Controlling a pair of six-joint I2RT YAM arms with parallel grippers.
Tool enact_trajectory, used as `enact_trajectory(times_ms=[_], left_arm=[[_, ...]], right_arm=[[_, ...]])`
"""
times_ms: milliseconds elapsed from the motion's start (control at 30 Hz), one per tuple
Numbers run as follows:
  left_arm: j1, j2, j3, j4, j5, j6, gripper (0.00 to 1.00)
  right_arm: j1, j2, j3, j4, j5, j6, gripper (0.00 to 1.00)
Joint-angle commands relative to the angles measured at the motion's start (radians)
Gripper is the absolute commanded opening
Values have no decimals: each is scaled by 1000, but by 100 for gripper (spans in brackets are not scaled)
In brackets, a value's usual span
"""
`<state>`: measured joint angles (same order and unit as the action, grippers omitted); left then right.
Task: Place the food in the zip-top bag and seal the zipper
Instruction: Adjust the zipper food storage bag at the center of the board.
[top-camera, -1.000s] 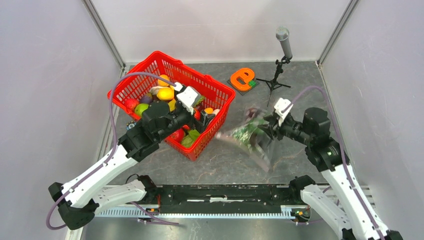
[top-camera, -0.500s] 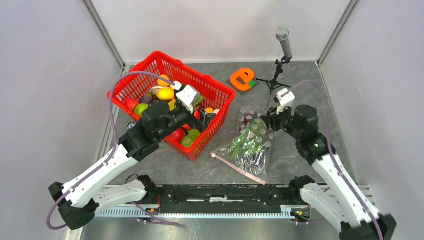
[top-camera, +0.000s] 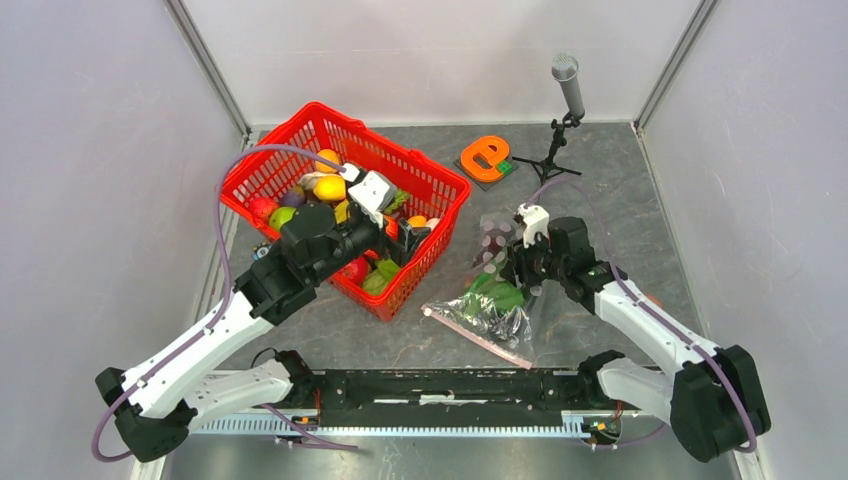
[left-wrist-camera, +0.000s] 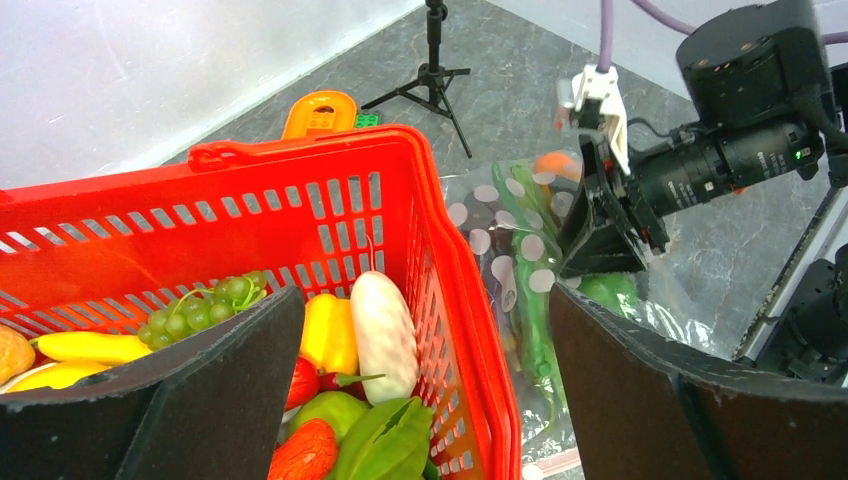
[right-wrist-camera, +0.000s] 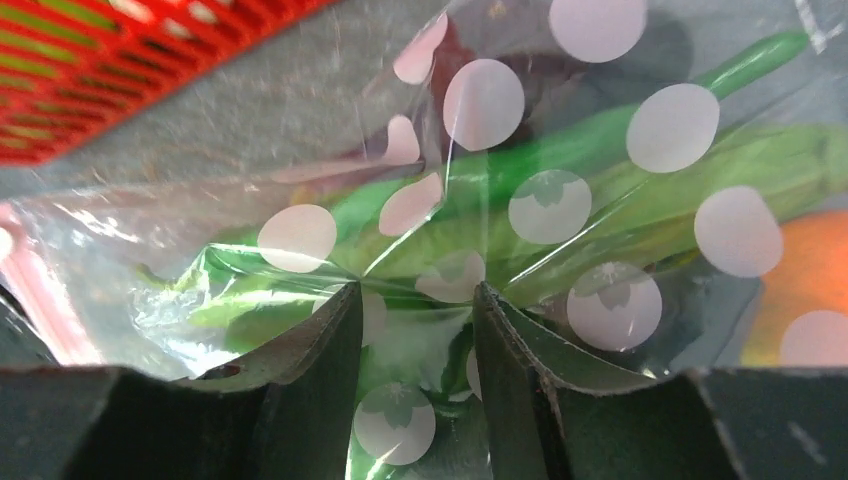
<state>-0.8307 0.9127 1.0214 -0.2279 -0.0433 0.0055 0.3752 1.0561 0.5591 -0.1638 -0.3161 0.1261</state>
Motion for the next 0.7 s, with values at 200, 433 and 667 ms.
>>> enact_trajectory(times_ms=[200,433,667], left_arm=[[5,3,-4,66,19,-47,97],[5,-15,-13,57,8,-52,98],[5,-41,-21,47,-15,-50,98]], right_arm=[[40,-80,1,-52,-23,-135,52],[39,-236,-118,322,130,100,44],[41,51,-83,348,-11,166,33]])
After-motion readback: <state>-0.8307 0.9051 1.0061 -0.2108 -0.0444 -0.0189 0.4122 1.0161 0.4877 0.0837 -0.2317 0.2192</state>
